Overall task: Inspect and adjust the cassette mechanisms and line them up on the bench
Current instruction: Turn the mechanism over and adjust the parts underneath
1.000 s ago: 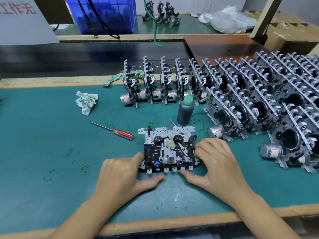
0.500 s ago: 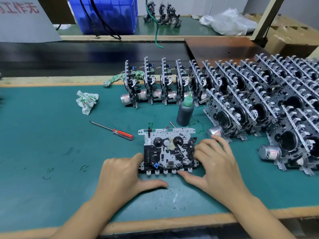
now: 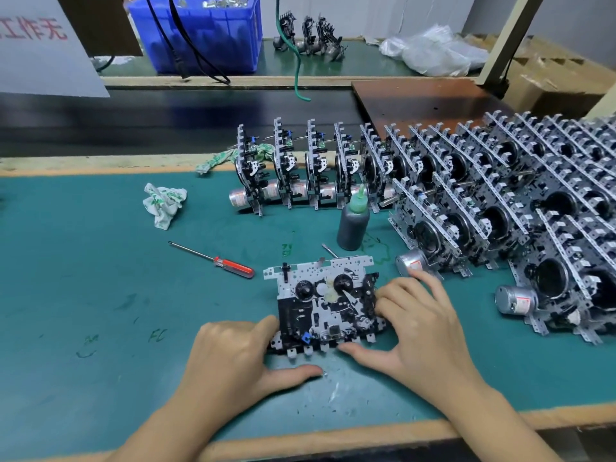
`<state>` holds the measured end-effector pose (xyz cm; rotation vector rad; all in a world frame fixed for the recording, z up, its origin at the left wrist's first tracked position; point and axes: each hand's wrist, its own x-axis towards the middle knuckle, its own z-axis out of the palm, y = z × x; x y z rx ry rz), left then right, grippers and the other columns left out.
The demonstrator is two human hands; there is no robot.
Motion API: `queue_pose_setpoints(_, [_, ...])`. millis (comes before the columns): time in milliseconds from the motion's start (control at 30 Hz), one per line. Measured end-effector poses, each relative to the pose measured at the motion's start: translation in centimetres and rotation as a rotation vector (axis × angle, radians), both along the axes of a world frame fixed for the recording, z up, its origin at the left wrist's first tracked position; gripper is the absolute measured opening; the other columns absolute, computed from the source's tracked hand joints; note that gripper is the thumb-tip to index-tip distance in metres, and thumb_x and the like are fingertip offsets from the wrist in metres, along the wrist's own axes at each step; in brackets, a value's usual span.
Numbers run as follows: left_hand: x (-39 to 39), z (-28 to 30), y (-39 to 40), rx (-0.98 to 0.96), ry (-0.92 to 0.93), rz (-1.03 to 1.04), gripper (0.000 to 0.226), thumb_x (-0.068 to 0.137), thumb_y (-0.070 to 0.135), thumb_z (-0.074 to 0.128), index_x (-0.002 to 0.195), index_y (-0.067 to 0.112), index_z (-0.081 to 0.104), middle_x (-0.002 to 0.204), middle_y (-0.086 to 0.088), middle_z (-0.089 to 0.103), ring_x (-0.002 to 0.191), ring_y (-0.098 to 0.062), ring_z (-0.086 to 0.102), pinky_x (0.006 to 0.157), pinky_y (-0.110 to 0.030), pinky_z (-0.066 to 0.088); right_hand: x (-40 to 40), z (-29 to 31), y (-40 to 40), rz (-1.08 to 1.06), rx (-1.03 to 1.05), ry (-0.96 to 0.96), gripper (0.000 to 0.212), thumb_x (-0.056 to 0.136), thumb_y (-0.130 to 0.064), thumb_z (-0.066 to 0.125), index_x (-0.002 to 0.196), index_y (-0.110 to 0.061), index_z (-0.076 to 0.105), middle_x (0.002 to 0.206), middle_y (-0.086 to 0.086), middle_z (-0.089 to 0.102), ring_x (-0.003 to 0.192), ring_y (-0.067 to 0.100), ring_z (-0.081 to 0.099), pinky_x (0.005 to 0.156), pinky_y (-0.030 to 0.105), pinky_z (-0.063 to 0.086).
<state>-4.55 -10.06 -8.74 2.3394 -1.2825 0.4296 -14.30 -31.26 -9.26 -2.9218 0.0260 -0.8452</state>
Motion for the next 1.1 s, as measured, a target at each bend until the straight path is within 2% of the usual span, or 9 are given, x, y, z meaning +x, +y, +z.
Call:
queue_pose_setpoints(67, [0.0,0.0,0.1,0.026,0.029,0.025,0.067,0.070,0.077,0.047,0.049,0.013,0.045,0.034,0.004,0.035,0.028,-0.017,0.040,0.032,-0.019,0.028,0.1,0.0,-0.1,0.007,-0.001,0.006,0.059,0.073,-0.070,0.055,0.063,-0.013,0.061,0.074,-0.005,0.060,0.075,0.018,0.058,0.098,0.041,0.036])
queue_pose_setpoints(200, [-0.1,-0.1,0.2,0.023,0.034,-0.005,0.062,0.070,0.074,0.049,0.053,0.015,0.050,0.035,0.005,0.035,0.028,-0.015,0.039,0.032,-0.018,0.028,0.1,0.0,-1.1,0.092,-0.033,0.055,0.055,0.076,-0.065,0.055,0.069,-0.011,0.062,0.080,-0.003,0.062,0.083,0.020,0.060,0.099,0.041,0.035])
queue_pose_setpoints(333, [-0.1,0.0,0.3,0.043,0.068,-0.013,0.060,0.065,0.073,0.054,0.053,0.014,0.051,0.035,0.005,0.036,0.029,-0.016,0.041,0.031,-0.018,0.032,0.0,0.0,-1.0,0.070,-0.044,0.064,0.058,0.076,-0.068,0.053,0.071,-0.012,0.063,0.080,-0.004,0.062,0.083,0.018,0.060,0.102,0.043,0.033])
queue_pose_setpoints(500, [-0.3,0.0,0.6,0.078,0.040,-0.106,0.058,0.065,0.071,0.056,0.054,0.014,0.049,0.036,0.005,0.035,0.030,-0.016,0.039,0.034,-0.018,0.027,-0.1,-0.1,-0.4,0.014,-0.042,0.013,0.063,0.073,-0.074,0.052,0.065,-0.012,0.061,0.075,-0.005,0.060,0.077,0.016,0.059,0.101,0.045,0.034])
queue_pose_setpoints(567, [-0.3,0.0,0.5,0.063,0.030,-0.068,0.053,0.065,0.069,0.056,0.058,0.016,0.054,0.035,0.005,0.036,0.029,-0.015,0.040,0.034,-0.016,0.027,-0.1,0.0,-0.4,0.020,-0.038,0.005,0.062,0.074,-0.072,0.052,0.064,-0.012,0.060,0.073,-0.004,0.059,0.076,0.017,0.059,0.102,0.045,0.034])
queue_pose_setpoints(700, [-0.5,-0.1,0.2,0.104,0.027,0.065,0.062,0.065,0.075,0.048,0.054,0.015,0.059,0.034,0.004,0.036,0.029,-0.016,0.041,0.033,-0.018,0.026,0.0,0.1,-1.2,0.126,-0.094,0.035,0.056,0.079,-0.064,0.054,0.070,-0.010,0.063,0.077,-0.003,0.061,0.081,0.019,0.061,0.101,0.045,0.034])
queue_pose_setpoints(833, [-0.5,0.0,0.1,0.063,0.064,0.156,0.067,0.061,0.078,0.051,0.046,0.014,0.044,0.032,0.003,0.033,0.027,-0.019,0.039,0.034,-0.020,0.024,0.3,-0.1,-0.9,0.127,-0.095,-0.021,0.056,0.082,-0.063,0.052,0.067,-0.010,0.062,0.072,-0.002,0.060,0.077,0.020,0.060,0.100,0.043,0.036])
queue_pose_setpoints(1000, [-0.7,-0.1,-0.3,-0.002,0.080,0.270,0.062,0.058,0.072,0.053,0.042,0.013,0.041,0.030,0.000,0.029,0.025,-0.020,0.035,0.037,-0.019,0.022,0.5,0.0,-0.5,0.211,0.047,-0.031,0.056,0.074,-0.064,0.064,0.067,-0.009,0.058,0.070,-0.001,0.053,0.074,0.017,0.052,0.102,0.041,0.037])
queue_pose_setpoints(1100, [-0.6,-0.2,-0.3,-0.020,0.094,0.274,0.062,0.058,0.072,0.053,0.042,0.013,0.039,0.030,-0.002,0.028,0.025,-0.022,0.035,0.036,-0.020,0.023,0.4,-0.2,-0.6,0.226,0.065,-0.020,0.056,0.072,-0.064,0.066,0.065,-0.009,0.055,0.069,-0.001,0.051,0.073,0.017,0.050,0.103,0.037,0.035])
